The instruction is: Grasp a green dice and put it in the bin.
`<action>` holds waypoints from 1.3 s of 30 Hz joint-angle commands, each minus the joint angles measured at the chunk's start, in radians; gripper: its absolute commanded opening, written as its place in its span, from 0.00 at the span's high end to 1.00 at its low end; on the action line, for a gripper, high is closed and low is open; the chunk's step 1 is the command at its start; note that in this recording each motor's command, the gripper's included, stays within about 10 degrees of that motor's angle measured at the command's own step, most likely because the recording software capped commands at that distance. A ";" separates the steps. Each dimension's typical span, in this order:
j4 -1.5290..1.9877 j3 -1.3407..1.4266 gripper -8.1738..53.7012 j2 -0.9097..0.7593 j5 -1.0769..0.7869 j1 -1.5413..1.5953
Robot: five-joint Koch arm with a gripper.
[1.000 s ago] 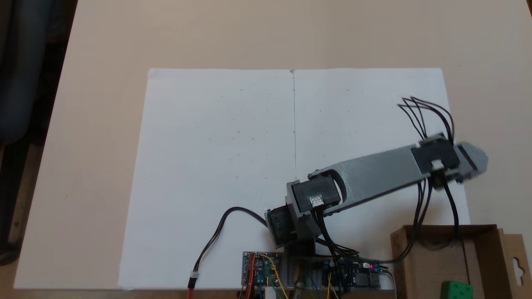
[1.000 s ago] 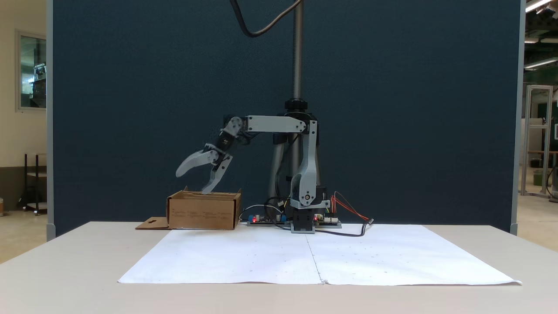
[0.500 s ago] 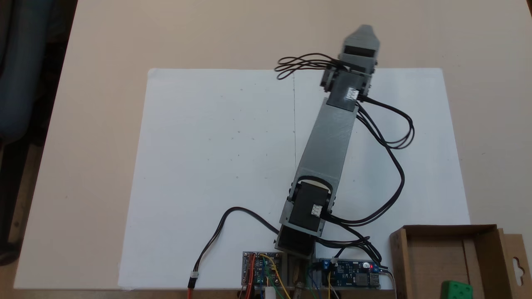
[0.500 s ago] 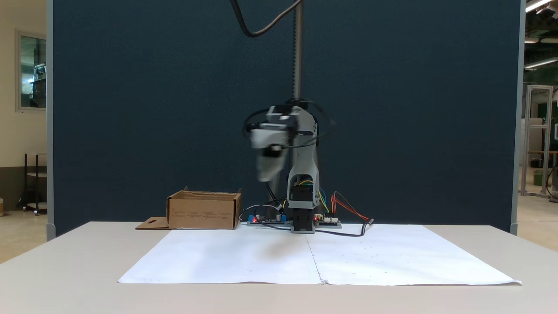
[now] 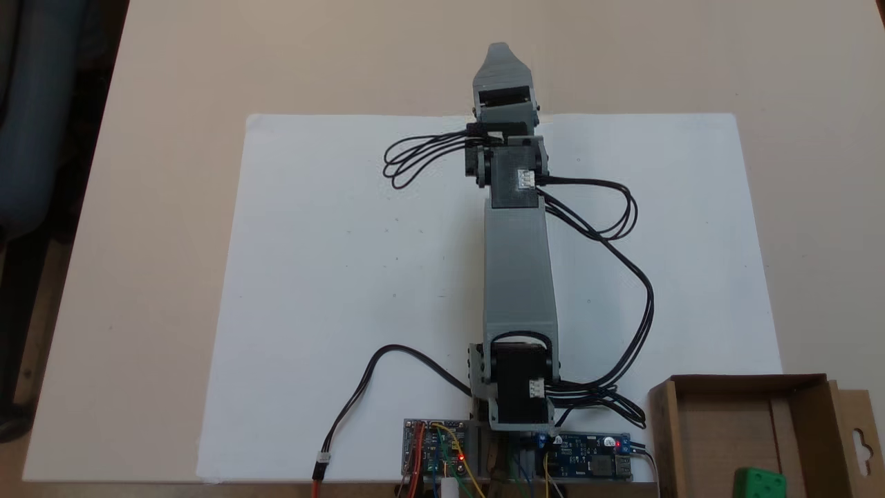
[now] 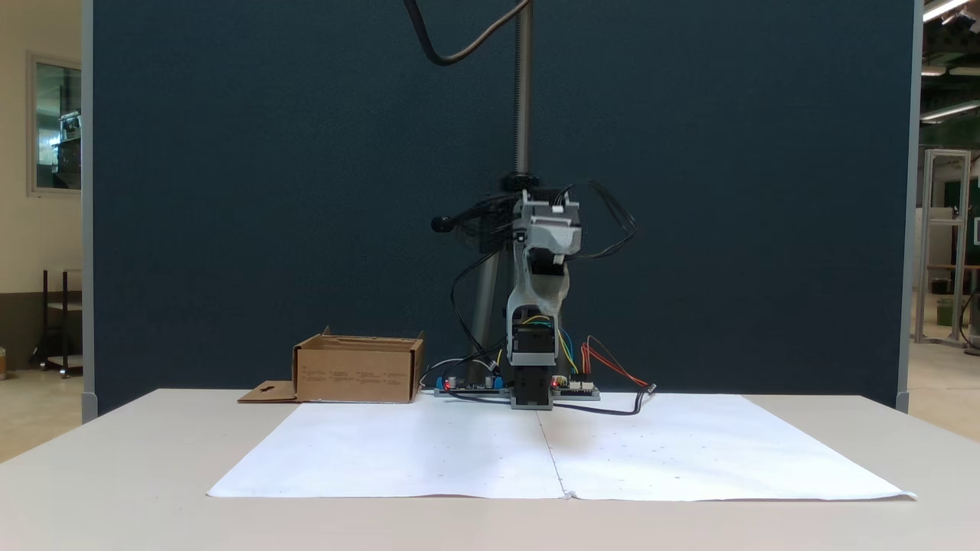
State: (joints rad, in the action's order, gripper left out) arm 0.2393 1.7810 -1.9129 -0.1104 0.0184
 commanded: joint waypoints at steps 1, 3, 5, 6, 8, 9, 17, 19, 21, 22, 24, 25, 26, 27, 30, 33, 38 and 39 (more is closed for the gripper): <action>-0.133 -0.008 0.16 -0.063 0.044 -0.005; -0.216 0.089 0.15 -0.146 0.046 -0.009; -0.290 0.176 0.15 -0.196 0.046 -0.009; -0.322 0.215 0.16 -0.209 0.044 -0.011; -0.377 0.272 0.16 -0.222 0.044 -0.026; -0.406 0.293 0.16 -0.227 0.044 -0.032; -0.636 0.433 0.16 -0.333 0.041 -0.031; -0.701 0.477 0.16 -0.364 0.041 -0.028; -0.762 0.528 0.16 -0.394 0.041 -0.020; -0.793 0.558 0.16 -0.410 0.041 -0.009; -0.857 0.621 0.16 -0.430 0.040 0.005; -0.886 0.652 0.16 -0.437 0.040 0.012; -0.917 0.683 0.16 -0.442 0.040 0.021; -0.949 0.713 0.16 -0.443 0.038 0.025; -1.038 0.801 0.17 -0.456 0.037 0.025; -1.130 0.873 0.17 -0.457 0.035 0.025; -1.285 0.985 0.17 -0.459 0.031 0.025; -1.317 1.005 0.17 -0.459 0.028 0.025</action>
State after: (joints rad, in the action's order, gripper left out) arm -0.9373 2.7964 -2.2565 -0.1104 0.0261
